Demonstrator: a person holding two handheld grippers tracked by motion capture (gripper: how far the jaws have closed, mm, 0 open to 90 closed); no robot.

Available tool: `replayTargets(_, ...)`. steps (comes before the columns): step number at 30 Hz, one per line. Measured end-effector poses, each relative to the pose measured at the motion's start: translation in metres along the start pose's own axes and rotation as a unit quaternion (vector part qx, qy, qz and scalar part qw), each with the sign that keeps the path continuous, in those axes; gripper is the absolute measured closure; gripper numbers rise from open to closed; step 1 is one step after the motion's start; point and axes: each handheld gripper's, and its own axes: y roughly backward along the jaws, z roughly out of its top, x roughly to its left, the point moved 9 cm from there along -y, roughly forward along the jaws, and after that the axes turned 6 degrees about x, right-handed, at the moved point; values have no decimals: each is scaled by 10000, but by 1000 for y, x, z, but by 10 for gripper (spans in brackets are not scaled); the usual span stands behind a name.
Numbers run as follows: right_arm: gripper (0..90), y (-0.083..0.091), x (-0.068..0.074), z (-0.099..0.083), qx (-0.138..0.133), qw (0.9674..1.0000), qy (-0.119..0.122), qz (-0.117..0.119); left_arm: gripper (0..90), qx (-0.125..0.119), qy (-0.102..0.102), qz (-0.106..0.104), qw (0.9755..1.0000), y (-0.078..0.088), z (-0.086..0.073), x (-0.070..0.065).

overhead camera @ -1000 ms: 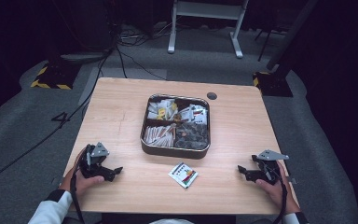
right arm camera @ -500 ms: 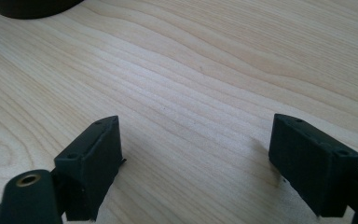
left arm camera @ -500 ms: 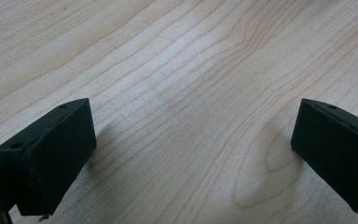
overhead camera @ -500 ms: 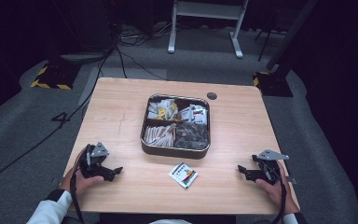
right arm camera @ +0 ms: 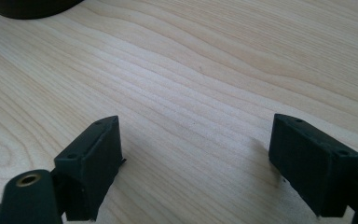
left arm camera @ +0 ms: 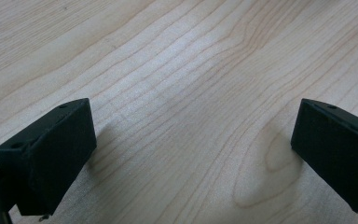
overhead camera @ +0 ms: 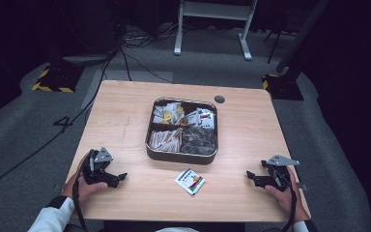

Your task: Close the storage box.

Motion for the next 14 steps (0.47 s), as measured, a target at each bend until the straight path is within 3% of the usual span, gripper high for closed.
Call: replayTargets(14,177,0,0,0,-2,10000,-5,-3,1,0,-2,-4,10000,-1,1,1)
